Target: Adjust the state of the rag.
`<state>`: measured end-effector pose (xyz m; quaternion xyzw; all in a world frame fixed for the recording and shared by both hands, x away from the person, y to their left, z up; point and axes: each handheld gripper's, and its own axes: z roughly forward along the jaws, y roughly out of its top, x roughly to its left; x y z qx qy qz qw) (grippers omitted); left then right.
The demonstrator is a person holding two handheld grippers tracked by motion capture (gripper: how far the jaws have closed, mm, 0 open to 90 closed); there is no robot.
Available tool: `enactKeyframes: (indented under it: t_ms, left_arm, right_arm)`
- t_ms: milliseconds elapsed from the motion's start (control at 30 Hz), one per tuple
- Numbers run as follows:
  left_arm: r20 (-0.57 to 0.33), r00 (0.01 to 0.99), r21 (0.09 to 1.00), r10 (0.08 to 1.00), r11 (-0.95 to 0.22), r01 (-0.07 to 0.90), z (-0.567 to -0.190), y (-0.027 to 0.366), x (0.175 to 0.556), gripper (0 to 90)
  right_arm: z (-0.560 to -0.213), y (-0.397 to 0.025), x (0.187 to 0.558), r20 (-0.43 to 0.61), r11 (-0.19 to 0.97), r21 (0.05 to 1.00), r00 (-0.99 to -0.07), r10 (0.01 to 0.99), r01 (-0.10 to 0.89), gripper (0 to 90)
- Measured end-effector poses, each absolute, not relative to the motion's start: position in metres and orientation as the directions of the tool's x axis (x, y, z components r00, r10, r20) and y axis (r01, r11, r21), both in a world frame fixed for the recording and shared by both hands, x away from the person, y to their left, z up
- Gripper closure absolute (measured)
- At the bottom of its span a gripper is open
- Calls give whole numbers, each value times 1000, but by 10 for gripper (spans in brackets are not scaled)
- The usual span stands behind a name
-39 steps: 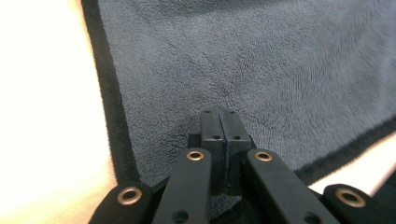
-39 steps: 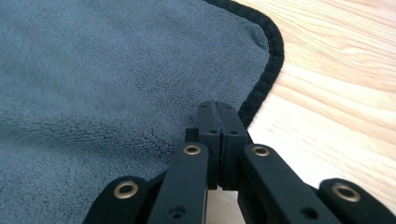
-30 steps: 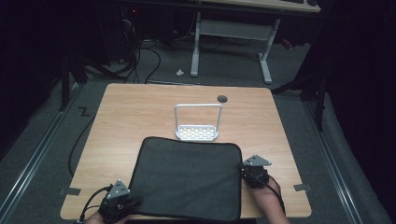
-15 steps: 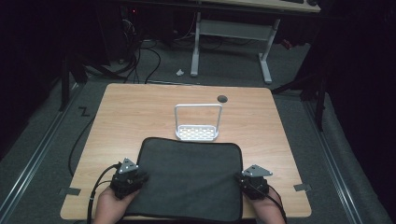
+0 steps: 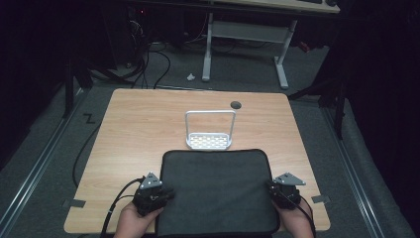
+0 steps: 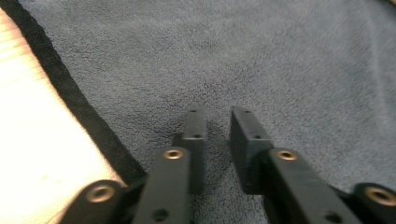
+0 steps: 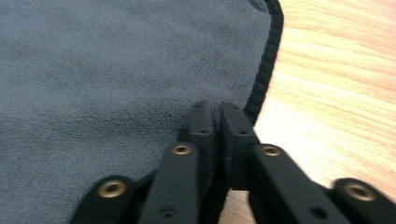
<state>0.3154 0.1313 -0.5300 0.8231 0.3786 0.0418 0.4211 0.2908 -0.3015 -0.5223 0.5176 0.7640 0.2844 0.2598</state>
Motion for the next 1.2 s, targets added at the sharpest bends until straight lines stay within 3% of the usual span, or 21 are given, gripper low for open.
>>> enactKeyframes:
  t_ms: [133,300,400,633,967,1200]
  left_arm:
    - [-223,649,767,727,-281,578,-522,148,330,616]
    - [-215,565,762,797,-225,607,-524,155,368,539]
    - [-162,550,765,819,-248,594,-524,148,388,512]
    - [-170,534,752,828,-241,614,-523,136,422,480]
    - [-75,532,732,843,-316,604,-530,124,433,568]
    - [-72,541,763,838,-302,571,-534,123,425,754]
  right_arm:
    - [-516,-300,288,-60,272,753,-349,935,600,679]
    - [-516,-295,288,-79,288,768,-362,929,571,626]
    - [-515,-293,288,-65,278,779,-368,928,563,566]
    - [-515,-287,289,-63,289,784,-392,918,550,541]
    - [-512,-270,283,-89,341,795,-460,883,501,499]
    - [-505,-238,274,-91,364,816,-523,848,449,505]
